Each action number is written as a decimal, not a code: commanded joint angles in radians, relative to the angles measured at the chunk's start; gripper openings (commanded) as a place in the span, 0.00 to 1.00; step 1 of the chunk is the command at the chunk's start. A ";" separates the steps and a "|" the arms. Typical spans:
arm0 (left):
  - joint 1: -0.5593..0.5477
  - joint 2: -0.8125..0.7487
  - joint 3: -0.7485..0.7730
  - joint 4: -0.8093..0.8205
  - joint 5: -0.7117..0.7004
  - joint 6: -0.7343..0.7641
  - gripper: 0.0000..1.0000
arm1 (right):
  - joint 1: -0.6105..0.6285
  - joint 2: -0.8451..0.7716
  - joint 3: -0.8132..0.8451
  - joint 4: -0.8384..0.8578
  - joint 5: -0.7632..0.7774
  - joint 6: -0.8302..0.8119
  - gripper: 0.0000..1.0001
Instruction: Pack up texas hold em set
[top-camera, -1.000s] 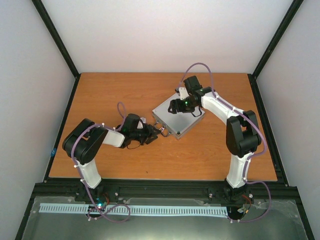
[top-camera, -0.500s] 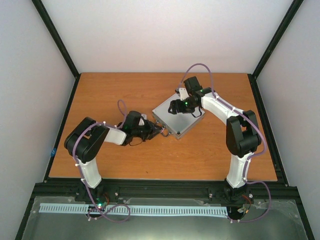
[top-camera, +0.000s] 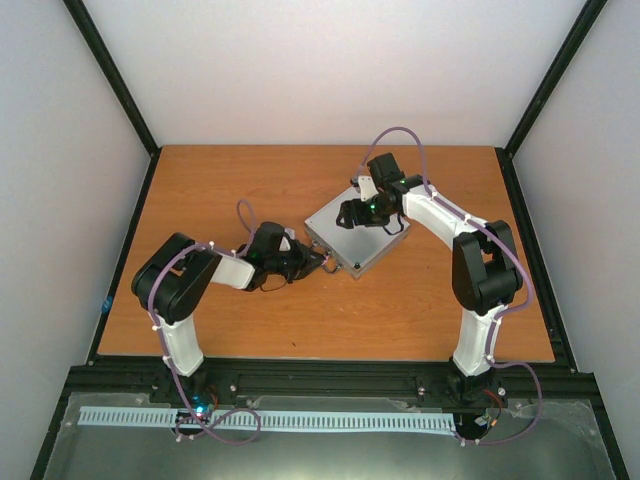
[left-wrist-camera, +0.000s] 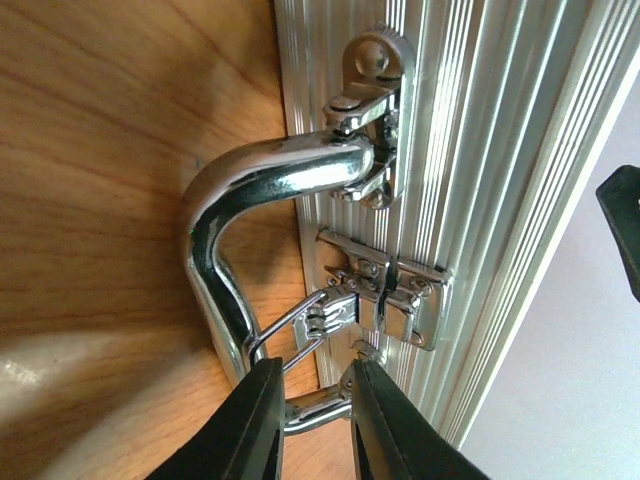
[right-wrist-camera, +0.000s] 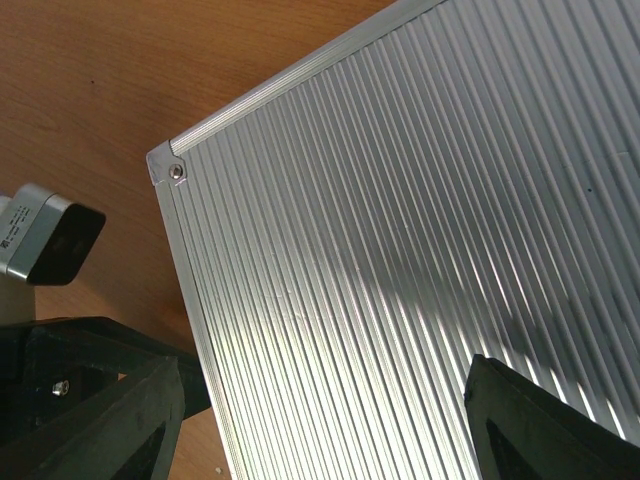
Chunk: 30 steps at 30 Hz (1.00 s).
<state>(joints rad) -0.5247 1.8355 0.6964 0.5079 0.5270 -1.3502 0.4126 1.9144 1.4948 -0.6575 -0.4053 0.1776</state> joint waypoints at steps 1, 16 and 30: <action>-0.012 -0.024 -0.006 0.018 0.004 0.010 0.21 | -0.006 0.014 -0.006 0.012 -0.014 -0.004 0.78; -0.012 -0.029 -0.033 0.007 -0.005 0.027 0.31 | -0.006 0.019 -0.004 0.010 -0.017 -0.002 0.78; -0.012 0.057 0.006 0.079 -0.030 -0.013 0.26 | -0.006 0.018 -0.011 0.009 -0.027 0.002 0.78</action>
<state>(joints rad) -0.5259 1.8694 0.6804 0.5476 0.5224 -1.3537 0.4118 1.9182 1.4948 -0.6575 -0.4129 0.1776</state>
